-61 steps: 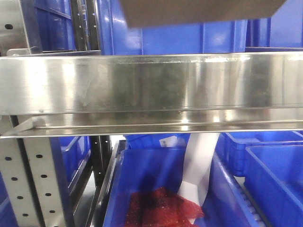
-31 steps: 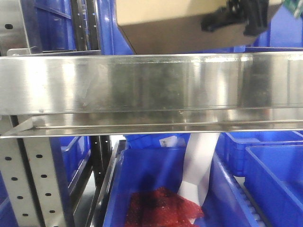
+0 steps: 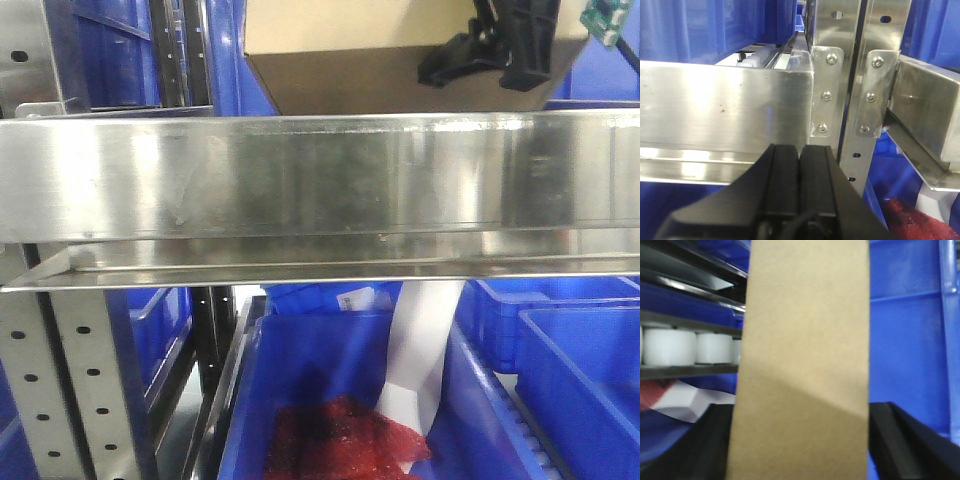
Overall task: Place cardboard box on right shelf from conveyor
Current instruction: 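Lower the box onto the upper shelf with the right gripper, then open the right gripper and withdraw it from the box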
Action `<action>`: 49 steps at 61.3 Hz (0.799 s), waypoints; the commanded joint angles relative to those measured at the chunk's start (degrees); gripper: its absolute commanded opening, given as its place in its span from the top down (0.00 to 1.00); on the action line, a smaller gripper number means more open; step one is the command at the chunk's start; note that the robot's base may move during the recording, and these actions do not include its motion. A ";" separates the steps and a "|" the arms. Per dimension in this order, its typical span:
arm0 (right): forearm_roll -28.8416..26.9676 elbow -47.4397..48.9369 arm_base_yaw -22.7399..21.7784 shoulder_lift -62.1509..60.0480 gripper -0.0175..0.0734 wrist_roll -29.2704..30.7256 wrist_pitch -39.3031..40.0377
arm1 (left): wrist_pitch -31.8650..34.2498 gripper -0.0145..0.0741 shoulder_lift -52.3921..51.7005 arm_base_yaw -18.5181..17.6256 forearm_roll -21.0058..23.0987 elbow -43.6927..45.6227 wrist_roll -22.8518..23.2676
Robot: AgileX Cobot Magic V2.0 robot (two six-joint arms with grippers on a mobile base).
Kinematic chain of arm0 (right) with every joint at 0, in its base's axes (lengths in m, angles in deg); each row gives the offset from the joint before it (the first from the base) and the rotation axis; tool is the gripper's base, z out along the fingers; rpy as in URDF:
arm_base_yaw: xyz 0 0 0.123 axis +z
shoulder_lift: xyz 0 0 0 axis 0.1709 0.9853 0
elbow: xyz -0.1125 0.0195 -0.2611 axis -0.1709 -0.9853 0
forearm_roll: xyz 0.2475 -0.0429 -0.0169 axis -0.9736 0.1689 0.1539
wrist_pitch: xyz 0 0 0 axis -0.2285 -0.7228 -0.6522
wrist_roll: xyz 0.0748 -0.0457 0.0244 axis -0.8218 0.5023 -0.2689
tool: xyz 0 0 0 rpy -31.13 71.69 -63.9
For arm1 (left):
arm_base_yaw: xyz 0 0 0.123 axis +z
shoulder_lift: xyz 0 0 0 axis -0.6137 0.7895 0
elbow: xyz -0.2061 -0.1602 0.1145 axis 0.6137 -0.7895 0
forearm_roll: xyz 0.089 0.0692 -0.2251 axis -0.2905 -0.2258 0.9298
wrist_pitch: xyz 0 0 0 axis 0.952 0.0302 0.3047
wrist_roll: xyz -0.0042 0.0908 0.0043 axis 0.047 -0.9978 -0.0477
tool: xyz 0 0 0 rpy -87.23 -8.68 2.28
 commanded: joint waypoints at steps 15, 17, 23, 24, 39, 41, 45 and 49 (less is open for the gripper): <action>-2.57 2.19 -0.36 -3.33 0.12 -5.92 -1.11 | 4.89 0.97 -0.82 0.06 0.34 -0.52 -0.01; -3.22 2.19 -0.36 -3.62 0.12 -6.76 -1.90 | 4.89 0.97 -0.82 0.06 0.34 -0.52 -0.01; -5.04 2.19 -0.36 -4.95 0.12 -9.45 -3.74 | 4.89 0.97 -0.82 0.06 0.34 -0.52 -0.01; -5.53 2.19 -0.36 -5.17 0.12 -10.01 -4.05 | 4.89 0.97 -0.82 0.06 0.34 -0.52 -0.01; -8.52 1.58 -0.31 -11.87 0.13 -32.40 -9.00 | 4.89 0.97 -0.82 0.06 0.34 -0.52 -0.01; -8.46 1.10 -0.31 -13.06 0.13 -37.15 -8.56 | 4.89 0.97 -0.82 0.06 0.34 -0.52 -0.01; -7.03 -0.37 -0.31 -15.98 0.16 -49.43 -7.04 | 4.89 0.97 -0.82 0.06 0.34 -0.52 -0.01; -3.02 -2.42 -0.31 -19.55 0.23 -60.20 -5.97 | 4.89 0.97 -0.82 0.06 0.34 -0.52 -0.01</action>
